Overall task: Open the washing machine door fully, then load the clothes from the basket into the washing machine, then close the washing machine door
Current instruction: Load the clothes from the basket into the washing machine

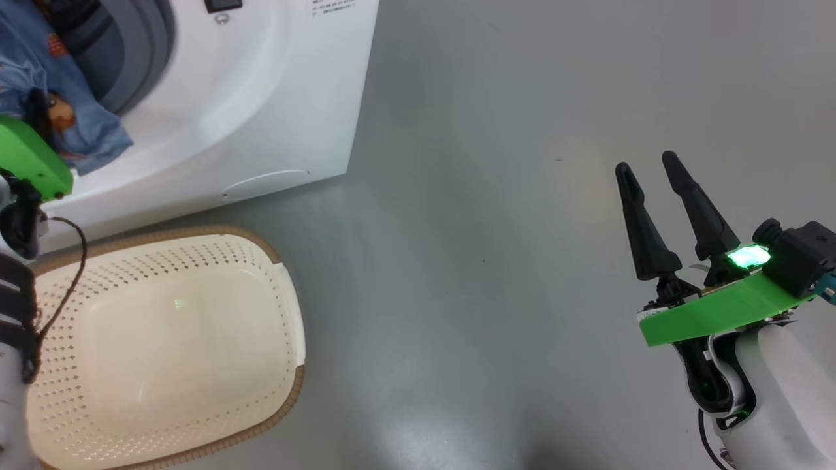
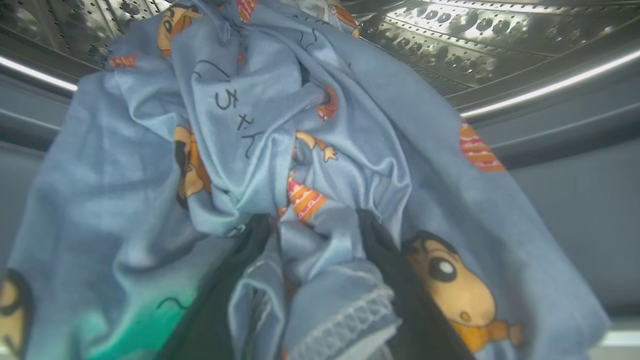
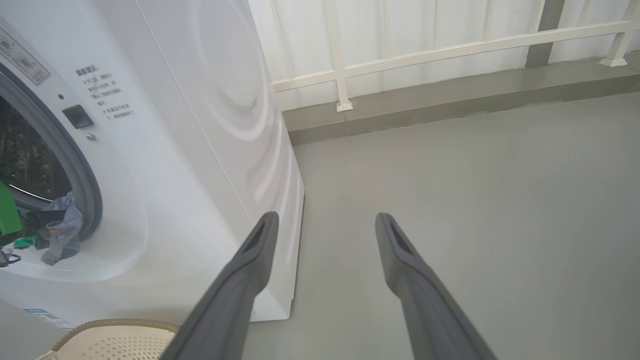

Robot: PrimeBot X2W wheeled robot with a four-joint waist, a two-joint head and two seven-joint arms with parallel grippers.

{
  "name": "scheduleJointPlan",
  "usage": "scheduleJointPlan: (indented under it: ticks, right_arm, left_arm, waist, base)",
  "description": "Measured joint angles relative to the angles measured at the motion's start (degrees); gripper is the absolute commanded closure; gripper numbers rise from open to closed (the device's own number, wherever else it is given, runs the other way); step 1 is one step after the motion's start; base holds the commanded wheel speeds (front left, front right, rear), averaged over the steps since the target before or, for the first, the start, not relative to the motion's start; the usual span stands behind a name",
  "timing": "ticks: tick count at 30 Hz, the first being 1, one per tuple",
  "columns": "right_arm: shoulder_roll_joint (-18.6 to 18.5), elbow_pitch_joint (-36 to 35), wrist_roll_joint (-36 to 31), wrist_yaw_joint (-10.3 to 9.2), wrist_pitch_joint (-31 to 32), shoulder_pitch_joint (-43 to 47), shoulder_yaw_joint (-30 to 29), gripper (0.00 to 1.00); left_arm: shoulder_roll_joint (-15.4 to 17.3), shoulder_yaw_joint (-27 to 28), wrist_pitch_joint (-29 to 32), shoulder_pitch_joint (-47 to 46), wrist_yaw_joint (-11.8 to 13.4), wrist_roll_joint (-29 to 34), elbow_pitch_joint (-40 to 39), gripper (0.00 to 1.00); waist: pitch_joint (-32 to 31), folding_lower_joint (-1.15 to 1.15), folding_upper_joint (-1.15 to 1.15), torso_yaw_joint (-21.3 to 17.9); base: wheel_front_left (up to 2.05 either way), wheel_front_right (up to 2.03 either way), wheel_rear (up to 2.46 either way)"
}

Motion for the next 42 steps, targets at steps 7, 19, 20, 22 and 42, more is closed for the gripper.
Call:
scheduleJointPlan:
  ticks: [7, 19, 20, 22, 42]
  right_arm:
    - [0.1, 0.2, 0.0, 0.00, 0.0, 0.0, 0.0, 0.00]
    - [0.0, 0.2, 0.0, 0.00, 0.0, 0.0, 0.0, 0.00]
    - [0.0, 0.2, 0.0, 0.00, 0.0, 0.0, 0.1, 0.00]
    - [-0.1, 0.1, 0.0, -0.01, 0.0, 0.0, 0.1, 0.00]
    - [0.9, -1.9, -0.1, 0.00, 0.0, -2.0, 0.3, 0.00]
  left_arm:
    - [0.6, -0.4, 0.5, 0.0, -1.3, -0.1, 0.8, 1.00]
    - [1.4, -1.7, -6.1, 0.3, -4.8, -0.1, -1.6, 1.00]
    - [1.5, -1.8, -6.6, 0.3, -5.0, -0.1, -2.1, 1.00]
    - [1.6, -2.1, -8.0, 0.2, -5.3, -0.1, -3.2, 1.00]
    - [7.3, -4.0, -14.6, -16.2, -5.2, 1.8, -6.1, 1.00]
  waist:
    - [-0.5, 0.00, 0.00, 0.4]
    - [-1.4, 0.00, 0.00, 2.1]
    - [-1.4, 0.00, 0.00, 2.2]
    - [-1.2, 0.00, 0.00, 2.5]
    - [9.1, 0.01, 0.00, -1.0]
  base:
    - [0.00, 0.00, 0.00]
    - [0.00, 0.00, 0.00]
    - [0.00, 0.00, 0.00]
    - [0.00, 0.00, 0.00]
    - [0.00, 0.00, 0.00]
